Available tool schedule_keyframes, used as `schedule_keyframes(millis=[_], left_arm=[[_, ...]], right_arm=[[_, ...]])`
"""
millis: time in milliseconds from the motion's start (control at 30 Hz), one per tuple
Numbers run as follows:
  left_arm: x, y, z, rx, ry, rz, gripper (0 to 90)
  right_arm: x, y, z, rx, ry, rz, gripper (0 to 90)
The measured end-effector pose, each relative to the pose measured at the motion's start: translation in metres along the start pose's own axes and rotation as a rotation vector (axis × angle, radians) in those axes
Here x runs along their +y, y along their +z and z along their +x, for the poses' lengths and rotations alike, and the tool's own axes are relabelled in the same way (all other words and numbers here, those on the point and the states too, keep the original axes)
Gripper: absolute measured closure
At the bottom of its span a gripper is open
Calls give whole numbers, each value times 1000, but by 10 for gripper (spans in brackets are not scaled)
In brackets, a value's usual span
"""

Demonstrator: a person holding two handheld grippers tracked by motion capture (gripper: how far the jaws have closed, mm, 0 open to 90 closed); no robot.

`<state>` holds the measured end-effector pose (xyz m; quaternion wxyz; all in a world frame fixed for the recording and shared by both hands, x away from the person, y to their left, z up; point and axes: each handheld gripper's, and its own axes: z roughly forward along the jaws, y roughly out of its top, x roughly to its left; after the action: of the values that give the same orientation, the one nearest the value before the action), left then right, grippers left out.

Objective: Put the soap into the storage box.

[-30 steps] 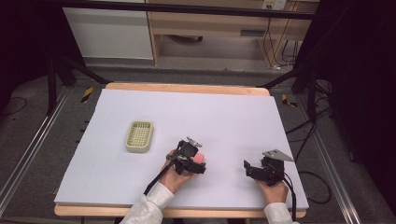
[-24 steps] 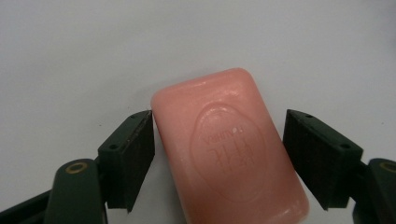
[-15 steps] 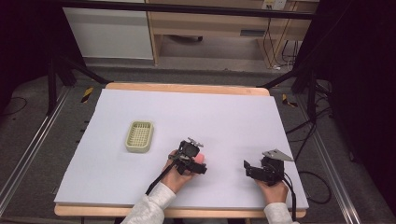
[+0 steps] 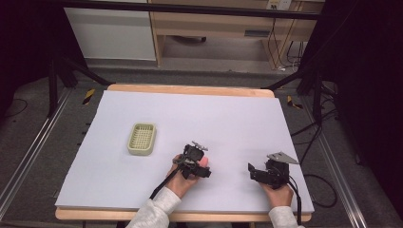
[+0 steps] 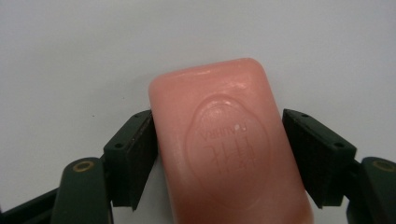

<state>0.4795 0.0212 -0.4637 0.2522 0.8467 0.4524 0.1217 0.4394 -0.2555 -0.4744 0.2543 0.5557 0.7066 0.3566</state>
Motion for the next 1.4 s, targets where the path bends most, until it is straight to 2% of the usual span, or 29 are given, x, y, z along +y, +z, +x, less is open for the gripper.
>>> schedule_keyframes(millis=[400, 700, 900, 1133, 1400], left_arm=[[1, -1, -4, 26, -2, 11, 349], [2, -2, -2, 11, 10, 17, 370], [2, -3, 1, -15, 20, 21, 370], [1, -12, 2, -29, 45, 5, 371], [-3, -29, 13, -46, 47, -31, 371]], right_arm=[[0, 0, 0, 2, 0, 2, 118], [0, 0, 0, 4, 0, 1, 119], [0, 0, 0, 3, -1, 1, 119], [0, 0, 0, 1, -2, -1, 119], [0, 0, 0, 1, -3, 0, 118]])
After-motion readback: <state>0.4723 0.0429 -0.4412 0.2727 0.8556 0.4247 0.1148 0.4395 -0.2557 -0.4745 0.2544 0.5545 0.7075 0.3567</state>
